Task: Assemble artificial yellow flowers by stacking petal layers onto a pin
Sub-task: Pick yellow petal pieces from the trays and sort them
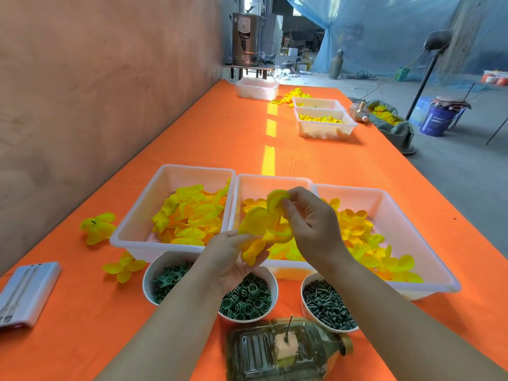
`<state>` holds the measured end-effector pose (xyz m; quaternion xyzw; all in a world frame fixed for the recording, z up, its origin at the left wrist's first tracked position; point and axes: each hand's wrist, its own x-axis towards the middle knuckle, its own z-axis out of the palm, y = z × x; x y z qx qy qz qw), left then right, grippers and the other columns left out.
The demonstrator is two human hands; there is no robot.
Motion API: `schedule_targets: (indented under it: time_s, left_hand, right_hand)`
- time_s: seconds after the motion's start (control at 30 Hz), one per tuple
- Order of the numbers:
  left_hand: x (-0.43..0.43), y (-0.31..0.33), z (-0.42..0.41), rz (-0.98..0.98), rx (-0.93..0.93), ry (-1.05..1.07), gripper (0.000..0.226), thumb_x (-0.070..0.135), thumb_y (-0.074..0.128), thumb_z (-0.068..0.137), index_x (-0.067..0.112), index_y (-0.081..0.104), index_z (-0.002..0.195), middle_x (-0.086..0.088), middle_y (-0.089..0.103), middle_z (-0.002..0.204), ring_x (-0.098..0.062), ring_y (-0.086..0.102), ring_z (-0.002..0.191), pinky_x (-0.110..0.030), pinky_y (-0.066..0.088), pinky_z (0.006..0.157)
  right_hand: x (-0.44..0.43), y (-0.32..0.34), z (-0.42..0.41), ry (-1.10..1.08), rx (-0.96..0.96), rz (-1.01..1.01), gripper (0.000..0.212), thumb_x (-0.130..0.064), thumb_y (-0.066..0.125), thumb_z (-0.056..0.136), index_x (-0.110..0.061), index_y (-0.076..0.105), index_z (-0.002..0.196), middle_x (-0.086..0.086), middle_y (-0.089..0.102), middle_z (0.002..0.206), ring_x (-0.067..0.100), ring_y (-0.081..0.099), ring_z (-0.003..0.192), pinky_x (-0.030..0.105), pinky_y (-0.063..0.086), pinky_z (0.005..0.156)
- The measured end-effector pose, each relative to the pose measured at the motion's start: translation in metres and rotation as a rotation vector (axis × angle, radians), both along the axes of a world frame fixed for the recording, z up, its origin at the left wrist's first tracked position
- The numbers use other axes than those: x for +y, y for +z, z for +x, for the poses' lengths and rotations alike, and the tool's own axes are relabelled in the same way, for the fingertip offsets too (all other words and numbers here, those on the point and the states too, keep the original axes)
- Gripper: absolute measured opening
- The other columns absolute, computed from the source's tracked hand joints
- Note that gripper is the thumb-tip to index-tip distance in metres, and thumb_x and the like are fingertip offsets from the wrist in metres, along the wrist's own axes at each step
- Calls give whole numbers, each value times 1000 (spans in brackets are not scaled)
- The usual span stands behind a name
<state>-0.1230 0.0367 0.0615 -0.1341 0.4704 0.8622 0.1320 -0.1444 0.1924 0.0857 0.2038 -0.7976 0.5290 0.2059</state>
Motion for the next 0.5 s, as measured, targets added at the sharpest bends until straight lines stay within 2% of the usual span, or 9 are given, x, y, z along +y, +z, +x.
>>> schedule_targets:
  time_s: [0.07,0.13,0.17,0.2,0.27,0.33,0.43,0.5]
  left_hand:
    - [-1,-4,-5,-59,1,95,9,-6,71,80,3,72,82,-11,72,73,-21,71,60,-25,56,48]
    - [-8,-11,-8,-148,-5,200,8,-6,71,83,2,71,84,-11,70,71,-26,67,63,-27,56,48]
    - [-13,-15,-7,-181,-8,243,7,-5,71,84,2,71,86,-11,68,69,-28,64,64,-28,56,49]
    - [-18,-19,-6,-208,-4,281,7,-5,71,85,2,71,87,-10,68,67,-27,64,63,-28,56,49]
    - [-29,-23,-6,-262,34,366,9,-3,72,85,6,71,84,-7,68,68,-21,65,61,-26,55,48]
    - [-41,-24,-11,-307,85,457,9,1,73,84,10,71,84,-5,68,71,-22,64,67,-27,55,52]
    - [-51,-24,-18,-336,111,521,7,8,77,83,12,72,87,-10,68,78,-28,62,79,-41,54,72]
    - [-49,-23,-18,-343,122,521,8,8,78,82,12,72,86,-8,70,78,-28,65,81,-45,56,77]
  right_hand:
    - [-3,5,-5,-84,-79,-252,21,-9,53,102,-14,64,85,9,64,76,20,57,68,33,49,66]
    - [8,21,-15,-152,-139,-642,21,-8,54,101,-18,62,85,7,60,68,19,57,63,35,52,65]
    - [18,28,-21,-155,-149,-775,17,-8,56,99,-18,62,87,7,62,65,20,61,59,34,55,63]
    - [29,33,-27,-185,-138,-781,12,-11,60,98,-16,64,88,10,64,63,22,63,55,34,56,60]
    - [47,31,-40,-329,-148,-489,12,-16,64,96,-11,65,85,20,65,69,25,63,55,37,55,57]
    - [55,17,-50,-405,-265,-257,11,-13,67,93,-12,64,82,11,64,76,22,66,58,39,57,59]
    - [54,-6,-62,-458,-470,-182,9,-8,73,86,-11,64,88,8,66,84,16,68,59,40,58,65]
    - [52,-18,-74,-507,-536,-193,13,-8,76,84,-11,64,86,10,67,83,15,66,59,39,57,65]
